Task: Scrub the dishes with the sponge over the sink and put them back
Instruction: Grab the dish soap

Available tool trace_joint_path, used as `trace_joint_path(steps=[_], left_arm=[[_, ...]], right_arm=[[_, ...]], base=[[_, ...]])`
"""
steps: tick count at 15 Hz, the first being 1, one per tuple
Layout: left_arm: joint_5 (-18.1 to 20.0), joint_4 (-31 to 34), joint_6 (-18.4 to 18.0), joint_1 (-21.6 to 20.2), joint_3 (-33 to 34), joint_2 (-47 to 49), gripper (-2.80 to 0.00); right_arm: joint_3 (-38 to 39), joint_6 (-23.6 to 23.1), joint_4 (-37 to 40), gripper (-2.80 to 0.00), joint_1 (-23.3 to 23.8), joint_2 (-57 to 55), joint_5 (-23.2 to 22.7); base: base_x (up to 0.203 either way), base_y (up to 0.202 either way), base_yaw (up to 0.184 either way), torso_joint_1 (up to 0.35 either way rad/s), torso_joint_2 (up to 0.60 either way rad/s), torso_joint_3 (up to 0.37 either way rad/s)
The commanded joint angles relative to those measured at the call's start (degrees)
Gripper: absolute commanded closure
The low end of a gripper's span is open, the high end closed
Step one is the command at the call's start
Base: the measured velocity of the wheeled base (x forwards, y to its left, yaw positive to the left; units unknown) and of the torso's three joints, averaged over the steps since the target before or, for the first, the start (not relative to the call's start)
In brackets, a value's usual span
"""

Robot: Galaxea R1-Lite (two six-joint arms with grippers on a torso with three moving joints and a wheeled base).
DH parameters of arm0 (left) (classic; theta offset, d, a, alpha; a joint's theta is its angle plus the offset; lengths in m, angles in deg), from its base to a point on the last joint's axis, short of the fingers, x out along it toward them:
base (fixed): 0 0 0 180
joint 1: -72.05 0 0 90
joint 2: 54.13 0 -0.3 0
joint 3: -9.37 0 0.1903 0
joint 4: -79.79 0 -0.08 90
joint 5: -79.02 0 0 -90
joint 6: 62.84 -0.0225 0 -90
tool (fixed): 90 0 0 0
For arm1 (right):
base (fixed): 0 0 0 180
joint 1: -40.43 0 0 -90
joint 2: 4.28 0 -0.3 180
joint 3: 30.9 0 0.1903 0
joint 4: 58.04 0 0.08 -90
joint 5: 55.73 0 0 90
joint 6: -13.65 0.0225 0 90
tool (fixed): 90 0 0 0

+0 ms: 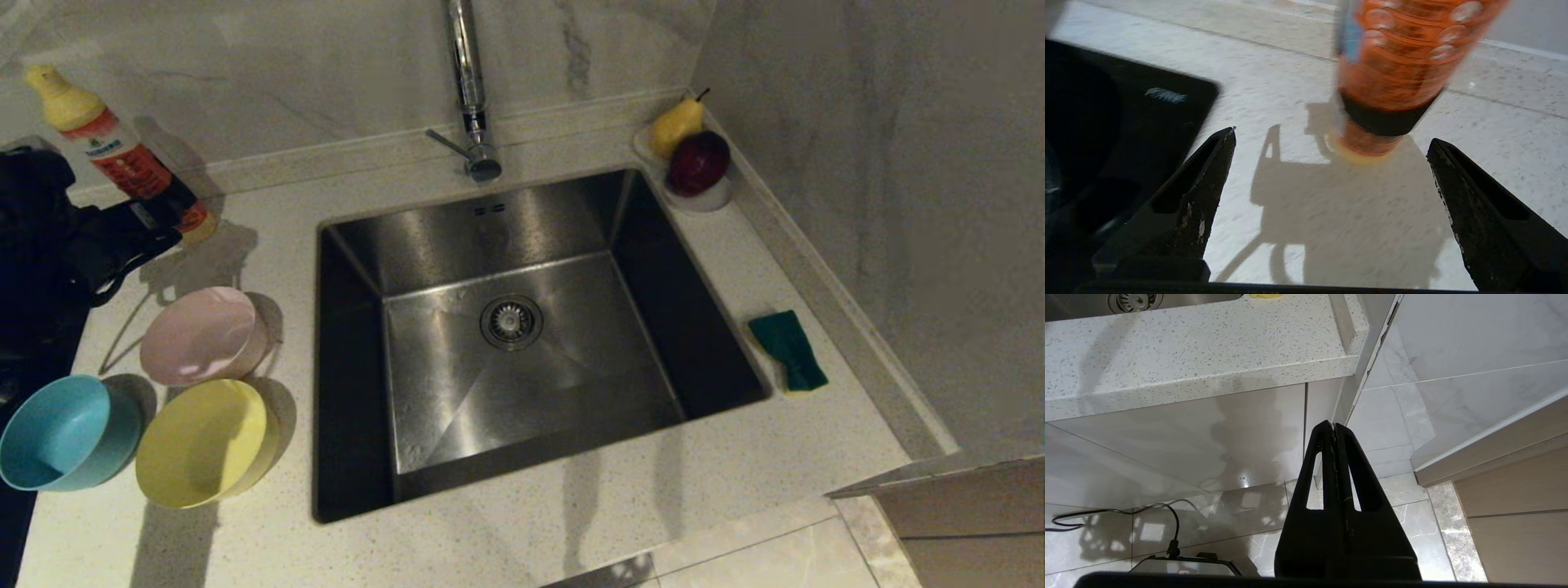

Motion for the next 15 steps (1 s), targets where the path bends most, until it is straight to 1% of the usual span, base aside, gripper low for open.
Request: trace_joint_path(steps=[1, 4, 11, 15], left_arm=[[-0.3, -0.7, -0.2, 0.7, -3.5, 3.3, -2.80], [-1.2, -2.3, -0.1, 1.0, -7.0, 6.7, -2.80], [-4.5, -3.2, 0.4, 2.1, -15.0, 11.2, -2.80], [-5.4, -3.6, 0.0, 3.0, -16.9, 14.0, -2.80]], right_arm=[[0.0, 0.0, 0.0, 0.00, 0.0, 0.0, 0.0], [0.0, 0.0, 0.0, 0.00, 0.0, 0.0, 0.0], [0.0, 0.0, 0.0, 0.00, 0.0, 0.0, 0.0], [0.0, 0.0, 0.0, 0.00, 0.0, 0.0, 0.0]], base=[[0.000, 0.000, 0.000, 0.000, 0.00, 0.000], [0.000, 0.000, 0.000, 0.000, 0.00, 0.000], [0.000, 0.000, 0.000, 0.000, 0.00, 0.000], [0.000, 0.000, 0.000, 0.000, 0.00, 0.000]])
